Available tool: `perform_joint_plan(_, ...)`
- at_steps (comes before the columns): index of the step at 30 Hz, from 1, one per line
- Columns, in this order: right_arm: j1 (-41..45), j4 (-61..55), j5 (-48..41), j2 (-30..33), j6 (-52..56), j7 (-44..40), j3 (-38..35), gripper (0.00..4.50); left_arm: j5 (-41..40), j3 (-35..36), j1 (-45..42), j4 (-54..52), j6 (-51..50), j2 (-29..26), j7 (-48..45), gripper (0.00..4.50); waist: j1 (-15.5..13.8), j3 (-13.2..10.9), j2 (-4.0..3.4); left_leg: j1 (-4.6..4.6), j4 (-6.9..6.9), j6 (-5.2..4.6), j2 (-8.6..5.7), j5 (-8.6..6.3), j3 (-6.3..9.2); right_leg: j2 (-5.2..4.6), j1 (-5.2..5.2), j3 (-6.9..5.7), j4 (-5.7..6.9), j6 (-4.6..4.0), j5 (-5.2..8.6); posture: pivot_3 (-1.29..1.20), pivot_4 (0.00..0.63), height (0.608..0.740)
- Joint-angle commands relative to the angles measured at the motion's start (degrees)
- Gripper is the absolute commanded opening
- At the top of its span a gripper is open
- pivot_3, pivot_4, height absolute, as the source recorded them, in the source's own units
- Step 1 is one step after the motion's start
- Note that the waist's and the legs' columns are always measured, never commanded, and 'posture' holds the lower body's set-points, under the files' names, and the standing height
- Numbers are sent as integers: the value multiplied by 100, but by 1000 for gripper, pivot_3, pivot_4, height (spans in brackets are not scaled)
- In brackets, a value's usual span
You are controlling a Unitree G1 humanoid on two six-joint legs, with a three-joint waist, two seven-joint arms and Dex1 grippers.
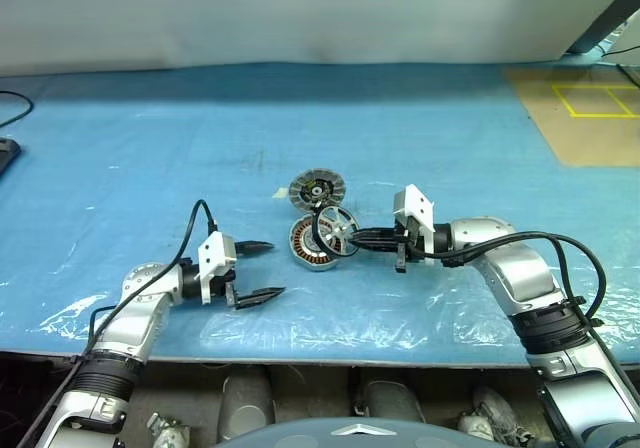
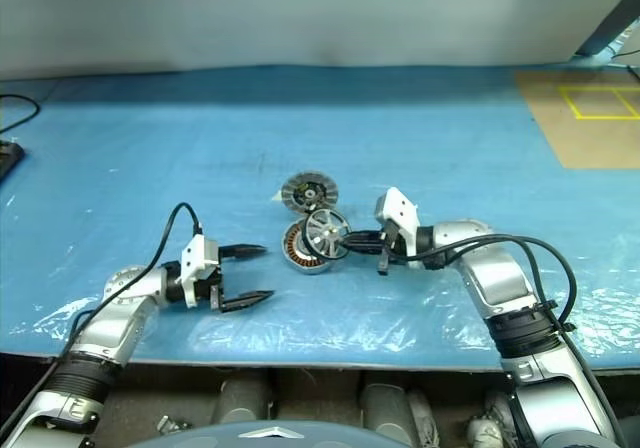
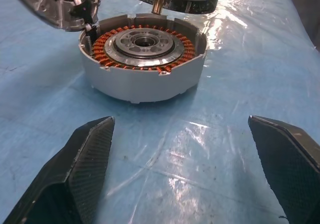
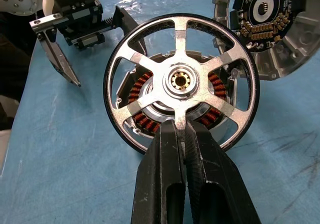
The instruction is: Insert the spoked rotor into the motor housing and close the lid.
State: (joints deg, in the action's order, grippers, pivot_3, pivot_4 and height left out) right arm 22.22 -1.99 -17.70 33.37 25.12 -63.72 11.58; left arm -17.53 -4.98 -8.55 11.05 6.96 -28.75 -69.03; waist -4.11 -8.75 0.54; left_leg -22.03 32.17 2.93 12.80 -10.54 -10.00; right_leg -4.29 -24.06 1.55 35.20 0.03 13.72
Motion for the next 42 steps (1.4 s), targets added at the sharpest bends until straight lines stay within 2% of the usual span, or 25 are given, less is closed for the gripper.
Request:
perform_joint_plan(1,161,-18,26,-42,-152,-19,-11,32,-3,29,-17,88,184,12,-28,4500,4,0,0,1,3,0,0,0,0,0,0,1,2,-5,3,0,150,740)
perform_joint_plan(33,579,341,427,-401,-244,-110,350,32,155,8,-130,927,925,119,-97,4500,2,0,0,7,38,-1,2,0,0,-1,0,7,48,-19,6,0,150,740)
perform_joint_plan(37,565,320,430,-425,-305,-107,300,1027,168,7,-152,1024,995,123,-118,4500,3,0,0,8,39,-1,3,0,0,-1,0,7,49,-20,6,0,150,740)
perform_joint_plan(42,550,260,391,-435,-294,-100,249,2803,187,1,-185,1142,1083,134,-146,4500,3,0,0,10,40,-1,3,0,0,-1,0,8,51,-21,6,0,150,740)
